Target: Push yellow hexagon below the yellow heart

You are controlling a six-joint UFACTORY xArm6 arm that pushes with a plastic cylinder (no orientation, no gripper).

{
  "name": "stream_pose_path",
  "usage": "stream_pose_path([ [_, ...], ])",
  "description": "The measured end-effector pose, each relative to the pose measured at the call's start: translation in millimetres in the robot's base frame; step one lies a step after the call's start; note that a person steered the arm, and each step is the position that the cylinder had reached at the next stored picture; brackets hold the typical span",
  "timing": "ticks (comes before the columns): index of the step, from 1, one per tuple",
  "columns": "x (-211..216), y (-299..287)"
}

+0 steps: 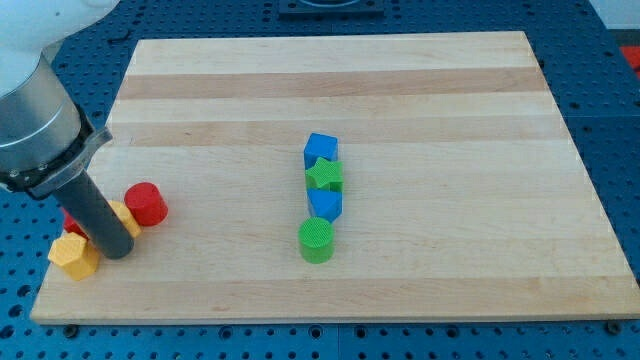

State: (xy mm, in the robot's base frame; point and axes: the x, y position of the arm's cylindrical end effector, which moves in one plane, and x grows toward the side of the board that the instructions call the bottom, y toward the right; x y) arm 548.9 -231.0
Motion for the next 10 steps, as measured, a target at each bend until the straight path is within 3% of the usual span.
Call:
stream_pose_path([
  [2,-7,1],
  [4,43,10],
  [5,49,-35],
  [6,48,-71],
  [10,36,-74],
])
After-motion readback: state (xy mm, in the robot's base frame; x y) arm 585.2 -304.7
